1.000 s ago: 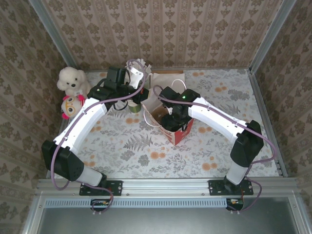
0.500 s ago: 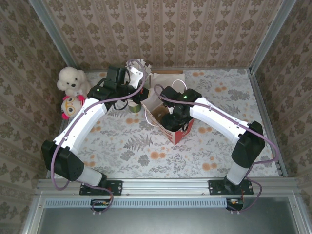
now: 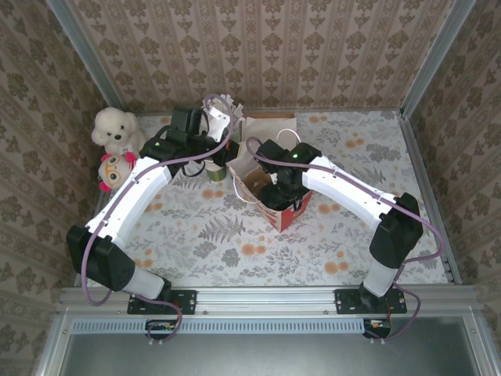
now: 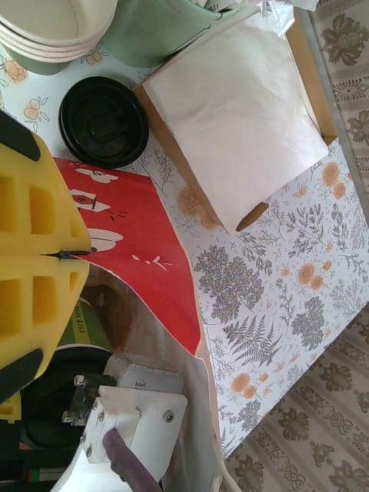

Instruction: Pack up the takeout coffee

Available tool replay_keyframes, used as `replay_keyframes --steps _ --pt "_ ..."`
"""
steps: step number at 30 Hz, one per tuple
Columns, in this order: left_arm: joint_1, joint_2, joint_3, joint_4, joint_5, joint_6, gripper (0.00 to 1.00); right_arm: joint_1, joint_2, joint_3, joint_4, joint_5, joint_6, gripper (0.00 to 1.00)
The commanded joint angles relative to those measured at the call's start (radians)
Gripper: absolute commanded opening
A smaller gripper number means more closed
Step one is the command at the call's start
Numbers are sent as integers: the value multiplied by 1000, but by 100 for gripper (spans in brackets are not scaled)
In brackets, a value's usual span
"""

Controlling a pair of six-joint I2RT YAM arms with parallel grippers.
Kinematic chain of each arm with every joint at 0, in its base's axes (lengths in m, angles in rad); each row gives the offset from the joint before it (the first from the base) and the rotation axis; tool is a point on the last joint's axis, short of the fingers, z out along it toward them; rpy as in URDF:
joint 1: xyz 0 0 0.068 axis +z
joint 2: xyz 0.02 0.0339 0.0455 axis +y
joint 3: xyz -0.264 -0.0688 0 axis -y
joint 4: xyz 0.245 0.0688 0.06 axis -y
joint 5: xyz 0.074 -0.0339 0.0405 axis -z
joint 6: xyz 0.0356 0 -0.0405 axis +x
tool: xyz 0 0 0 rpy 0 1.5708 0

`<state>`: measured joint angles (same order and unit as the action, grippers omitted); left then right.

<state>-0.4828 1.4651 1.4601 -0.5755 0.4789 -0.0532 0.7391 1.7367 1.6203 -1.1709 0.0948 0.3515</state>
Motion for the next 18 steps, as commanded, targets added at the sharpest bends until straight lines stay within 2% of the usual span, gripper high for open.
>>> replay_keyframes --steps 1,18 --pt "10 5 30 8 5 -12 0 -7 20 30 -50 23 9 33" --pt "10 9 39 10 13 -11 0 -7 20 52 -96 52 1 33"
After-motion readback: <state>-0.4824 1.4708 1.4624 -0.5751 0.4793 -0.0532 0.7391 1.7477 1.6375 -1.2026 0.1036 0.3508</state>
